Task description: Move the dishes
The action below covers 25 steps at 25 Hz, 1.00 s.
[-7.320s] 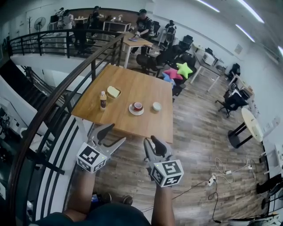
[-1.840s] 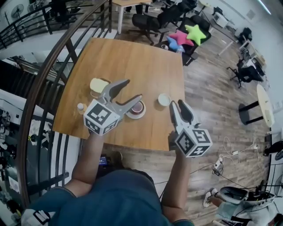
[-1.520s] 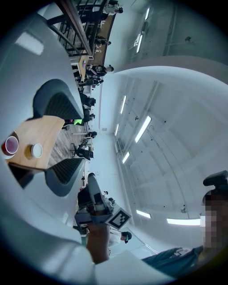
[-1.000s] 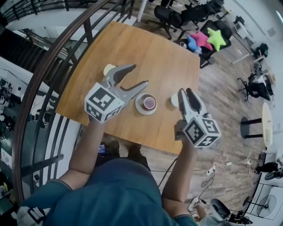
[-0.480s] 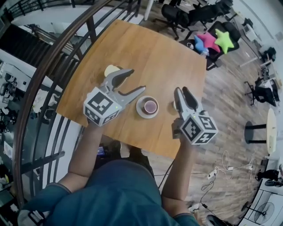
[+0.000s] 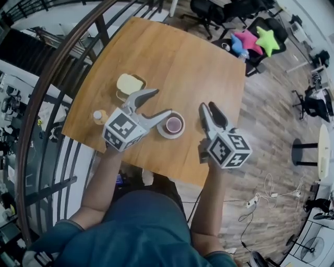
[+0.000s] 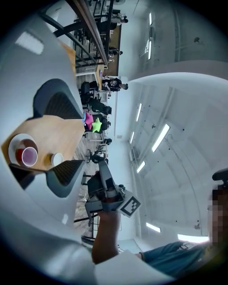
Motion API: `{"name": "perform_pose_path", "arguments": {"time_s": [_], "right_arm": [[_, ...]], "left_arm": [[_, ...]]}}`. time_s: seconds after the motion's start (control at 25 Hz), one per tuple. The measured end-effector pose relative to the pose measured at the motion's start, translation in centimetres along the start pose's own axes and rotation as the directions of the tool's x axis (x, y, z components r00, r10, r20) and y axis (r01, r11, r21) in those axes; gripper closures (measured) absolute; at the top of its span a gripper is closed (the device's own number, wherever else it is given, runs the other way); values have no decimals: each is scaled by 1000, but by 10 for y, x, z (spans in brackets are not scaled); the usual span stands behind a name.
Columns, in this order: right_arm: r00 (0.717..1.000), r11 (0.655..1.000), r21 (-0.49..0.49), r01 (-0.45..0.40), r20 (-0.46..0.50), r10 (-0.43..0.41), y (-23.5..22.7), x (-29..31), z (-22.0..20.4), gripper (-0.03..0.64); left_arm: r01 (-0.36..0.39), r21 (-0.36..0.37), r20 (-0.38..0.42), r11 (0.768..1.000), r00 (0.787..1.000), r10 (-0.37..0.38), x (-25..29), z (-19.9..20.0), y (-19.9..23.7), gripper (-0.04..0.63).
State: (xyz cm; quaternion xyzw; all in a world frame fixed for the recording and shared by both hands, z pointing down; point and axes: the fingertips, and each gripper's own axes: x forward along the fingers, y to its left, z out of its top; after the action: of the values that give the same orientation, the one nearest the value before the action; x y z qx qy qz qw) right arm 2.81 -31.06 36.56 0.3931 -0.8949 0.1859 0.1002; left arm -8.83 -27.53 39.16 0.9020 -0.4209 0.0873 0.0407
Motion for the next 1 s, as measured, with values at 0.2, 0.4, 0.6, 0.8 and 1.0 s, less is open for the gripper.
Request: {"name": "perform_pose_path", "arguments": {"time_s": [0.2,0.4,0.6,0.8,1.0], "right_arm": [[999,1000,18,-6,-33,7,-11,6,-17,506],[998,999,39,-12,-68,15,-20,11,-39,506],[994,998,63,-12,-108,19,-32,20,-61,506],[989,996,91,-8,-149,21,-44,29,-81,506],[981,993,115,-7,-191,29,-54,34,-100,506]], "left_arm": [[18,-14,-43,1000,999,-18,15,-21,-10,307],[43,-27,-89,999,995,-45,29,-47,-21,305],[66,-50,-139,997,988,-73,46,-75,-31,302],[80,-73,-190,994,977,-92,62,-100,-38,295],[99,-89,-243,991,963,-118,76,-122,-49,293]]}}
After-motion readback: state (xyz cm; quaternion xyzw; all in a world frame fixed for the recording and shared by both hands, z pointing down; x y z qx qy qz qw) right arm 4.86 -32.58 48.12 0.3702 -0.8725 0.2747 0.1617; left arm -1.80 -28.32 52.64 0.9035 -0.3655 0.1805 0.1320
